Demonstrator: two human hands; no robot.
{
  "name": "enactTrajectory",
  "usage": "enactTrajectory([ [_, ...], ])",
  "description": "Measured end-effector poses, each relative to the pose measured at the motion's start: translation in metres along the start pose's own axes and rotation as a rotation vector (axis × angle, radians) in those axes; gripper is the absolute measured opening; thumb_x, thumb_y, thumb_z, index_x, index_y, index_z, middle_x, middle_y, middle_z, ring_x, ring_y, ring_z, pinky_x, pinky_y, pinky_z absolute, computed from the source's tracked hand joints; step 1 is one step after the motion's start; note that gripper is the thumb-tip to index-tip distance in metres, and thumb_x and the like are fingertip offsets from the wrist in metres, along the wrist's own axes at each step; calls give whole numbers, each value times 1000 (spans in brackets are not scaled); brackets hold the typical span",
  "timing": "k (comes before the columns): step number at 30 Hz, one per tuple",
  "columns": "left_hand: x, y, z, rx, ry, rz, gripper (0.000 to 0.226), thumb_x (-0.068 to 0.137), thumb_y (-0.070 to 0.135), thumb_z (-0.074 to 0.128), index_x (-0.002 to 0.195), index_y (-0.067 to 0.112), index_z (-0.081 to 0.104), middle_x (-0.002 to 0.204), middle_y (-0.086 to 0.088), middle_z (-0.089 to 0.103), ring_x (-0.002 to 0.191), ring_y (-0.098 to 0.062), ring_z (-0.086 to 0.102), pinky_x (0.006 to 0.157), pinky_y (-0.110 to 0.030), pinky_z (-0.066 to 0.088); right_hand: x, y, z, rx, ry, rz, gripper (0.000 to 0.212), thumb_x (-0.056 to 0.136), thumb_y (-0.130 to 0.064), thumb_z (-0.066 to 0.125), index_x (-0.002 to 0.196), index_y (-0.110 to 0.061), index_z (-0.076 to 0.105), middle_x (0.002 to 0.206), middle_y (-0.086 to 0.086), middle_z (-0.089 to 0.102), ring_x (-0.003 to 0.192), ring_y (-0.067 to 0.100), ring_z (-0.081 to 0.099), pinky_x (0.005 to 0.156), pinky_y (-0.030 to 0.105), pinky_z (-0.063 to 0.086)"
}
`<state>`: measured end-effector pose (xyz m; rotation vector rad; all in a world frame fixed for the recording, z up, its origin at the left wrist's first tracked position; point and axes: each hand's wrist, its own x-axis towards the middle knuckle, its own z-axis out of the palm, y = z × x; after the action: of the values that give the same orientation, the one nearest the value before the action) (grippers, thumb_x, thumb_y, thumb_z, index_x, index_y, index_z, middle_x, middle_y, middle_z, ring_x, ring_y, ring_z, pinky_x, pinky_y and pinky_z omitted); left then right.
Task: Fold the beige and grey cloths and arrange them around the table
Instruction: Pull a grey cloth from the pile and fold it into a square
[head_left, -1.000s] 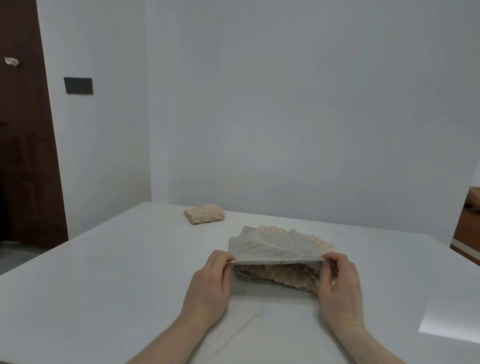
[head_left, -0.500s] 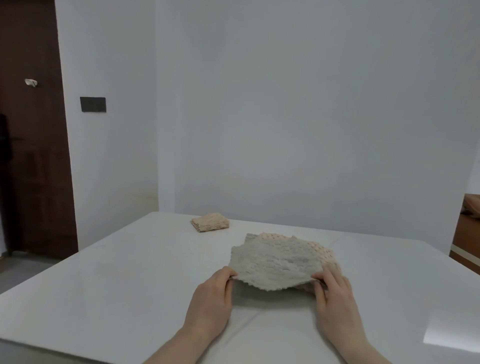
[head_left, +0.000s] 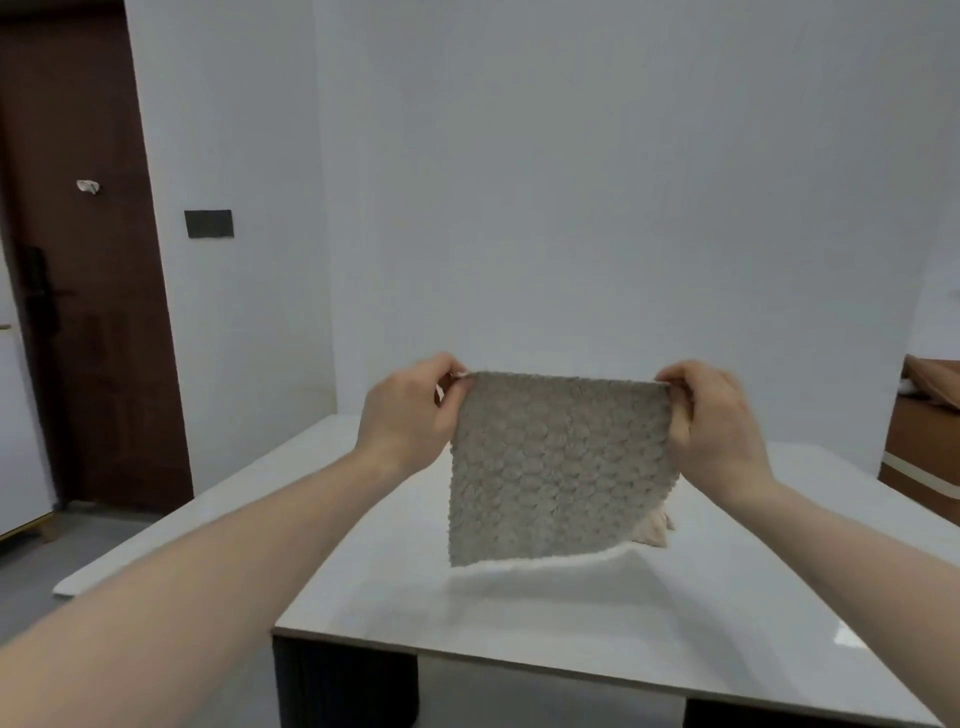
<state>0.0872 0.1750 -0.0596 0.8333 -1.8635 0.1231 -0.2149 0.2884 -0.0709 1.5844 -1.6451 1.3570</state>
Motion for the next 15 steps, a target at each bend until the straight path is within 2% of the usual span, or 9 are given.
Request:
enactTrajectory([
  [4,22,14,-30,46,-54,2,17,98,44,57,92,31,65,74,15,66,71,-15,63,66,-31,47,13,-16,-18,38,34,-9,17,99,-9,50,106,-15,64,97,-6,62,97,20,56,83,32,42],
  [8,32,14,-37,138,-204,-70,16,93,46,63,89,32,69,76,17,66,74,-13,62,67,-29,47,13,-11,-16,-14,-51,14,14,99,-16,53,105,-22,64,97,-4,67,94,22,60,80,34,46],
  [12,22,5,-17,134,-324,-170,15,90,45,67,83,31,70,66,15,63,69,-6,59,62,-27,44,2,4,-2,-87,-148,64,11,97,-22,57,103,-26,65,99,-3,71,96,23,63,81,37,51],
  [15,7,-5,11,102,-411,-277,16,90,42,66,80,31,71,66,14,65,72,-10,63,64,-28,47,-10,17,12,-115,-210,141,5,95,-25,62,97,-28,65,95,-6,72,95,22,64,79,36,52],
])
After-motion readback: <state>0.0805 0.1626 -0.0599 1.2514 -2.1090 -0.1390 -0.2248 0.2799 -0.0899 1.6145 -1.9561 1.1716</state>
